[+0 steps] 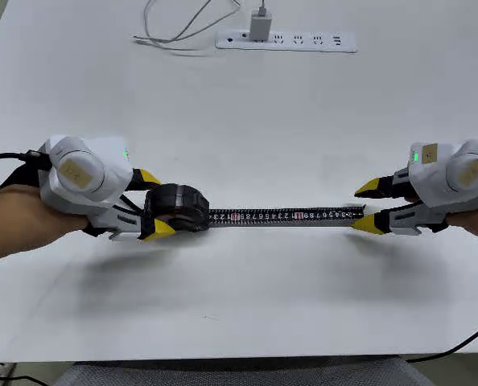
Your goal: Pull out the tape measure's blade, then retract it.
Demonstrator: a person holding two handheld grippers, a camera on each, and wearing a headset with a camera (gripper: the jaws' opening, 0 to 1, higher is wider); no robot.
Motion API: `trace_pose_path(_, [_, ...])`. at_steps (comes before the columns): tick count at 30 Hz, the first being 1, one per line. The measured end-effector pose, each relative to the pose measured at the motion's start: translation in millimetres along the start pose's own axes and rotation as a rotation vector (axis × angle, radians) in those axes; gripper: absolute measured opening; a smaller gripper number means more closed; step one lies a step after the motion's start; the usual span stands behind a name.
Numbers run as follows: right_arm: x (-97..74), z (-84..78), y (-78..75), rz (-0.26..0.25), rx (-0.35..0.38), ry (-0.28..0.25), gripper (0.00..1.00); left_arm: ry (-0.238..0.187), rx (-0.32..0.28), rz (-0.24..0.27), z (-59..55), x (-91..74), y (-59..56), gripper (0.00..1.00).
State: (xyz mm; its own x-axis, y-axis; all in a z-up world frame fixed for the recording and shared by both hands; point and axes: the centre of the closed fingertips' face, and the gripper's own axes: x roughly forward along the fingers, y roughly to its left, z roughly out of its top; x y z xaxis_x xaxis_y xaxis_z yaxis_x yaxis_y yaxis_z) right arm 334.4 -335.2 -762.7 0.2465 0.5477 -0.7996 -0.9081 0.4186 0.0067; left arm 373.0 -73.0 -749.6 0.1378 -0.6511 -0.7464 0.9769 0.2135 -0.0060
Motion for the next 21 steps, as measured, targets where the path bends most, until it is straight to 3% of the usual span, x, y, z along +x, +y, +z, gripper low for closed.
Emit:
trace_pose_path(10, [-7.0, 6.6, 6.6, -0.060, 0.072, -0.058, 0.40, -0.090, -0.093, 0.059, 5.1, -22.7, 0.1, 0.47])
trace_pose_path(12, [-9.4, 9.2, 7.1, -0.074, 0.102, -0.069, 0.41, -0.096, -0.107, 0.063, 3.7, -25.7, -1.2, 0.48])
trace_pose_path(21, [-10.2, 15.5, 11.0, -0.092, 0.108, -0.082, 0.43, -0.113, -0.131, 0.083, -0.6, -31.2, -5.3, 0.48])
